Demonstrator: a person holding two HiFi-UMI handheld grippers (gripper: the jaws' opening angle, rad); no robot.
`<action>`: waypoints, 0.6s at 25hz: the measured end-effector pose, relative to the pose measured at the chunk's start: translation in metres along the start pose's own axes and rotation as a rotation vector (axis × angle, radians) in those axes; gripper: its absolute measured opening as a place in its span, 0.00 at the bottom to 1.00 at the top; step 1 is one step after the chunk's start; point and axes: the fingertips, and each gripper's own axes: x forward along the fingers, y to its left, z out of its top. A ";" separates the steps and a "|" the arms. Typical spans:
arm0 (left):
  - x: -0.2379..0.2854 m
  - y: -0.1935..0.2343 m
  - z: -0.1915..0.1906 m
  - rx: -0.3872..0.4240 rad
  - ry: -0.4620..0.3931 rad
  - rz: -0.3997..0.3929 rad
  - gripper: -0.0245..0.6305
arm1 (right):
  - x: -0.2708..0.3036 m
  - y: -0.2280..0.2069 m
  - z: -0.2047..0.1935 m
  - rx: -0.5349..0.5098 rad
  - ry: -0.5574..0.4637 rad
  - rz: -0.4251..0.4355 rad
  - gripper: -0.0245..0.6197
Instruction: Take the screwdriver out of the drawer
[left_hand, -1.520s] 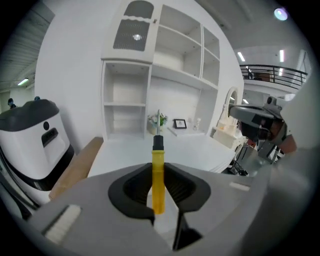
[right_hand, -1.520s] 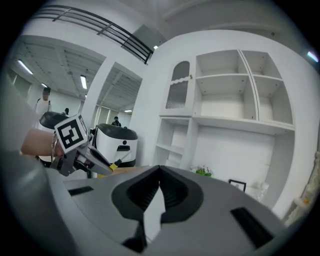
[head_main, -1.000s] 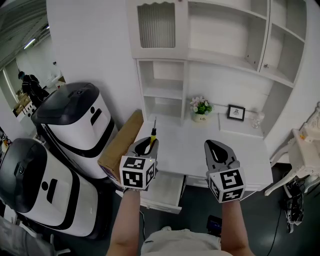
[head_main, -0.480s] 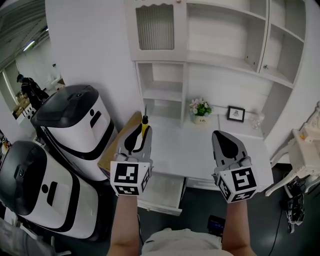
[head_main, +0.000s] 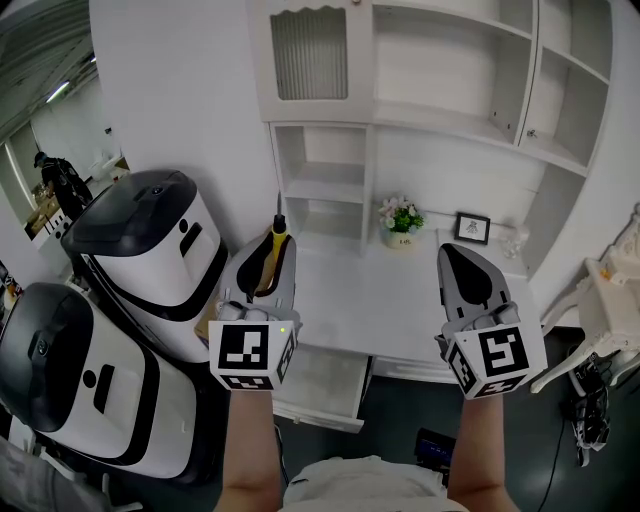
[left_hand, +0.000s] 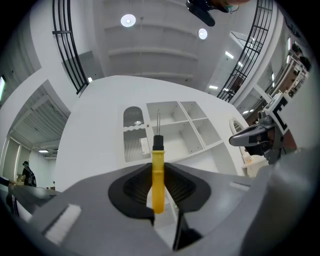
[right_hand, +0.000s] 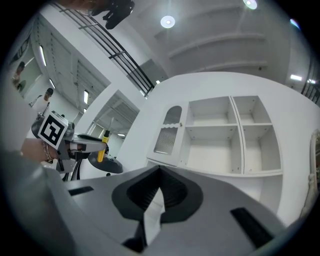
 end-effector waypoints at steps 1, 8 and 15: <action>0.000 0.001 0.001 -0.005 0.001 0.004 0.16 | 0.000 0.000 0.001 -0.002 -0.002 0.000 0.05; 0.004 0.010 -0.001 -0.023 0.017 0.024 0.16 | 0.003 0.000 0.002 -0.001 0.000 -0.002 0.05; 0.009 0.012 -0.005 -0.033 0.025 0.027 0.16 | 0.007 -0.001 0.000 -0.005 0.000 0.002 0.05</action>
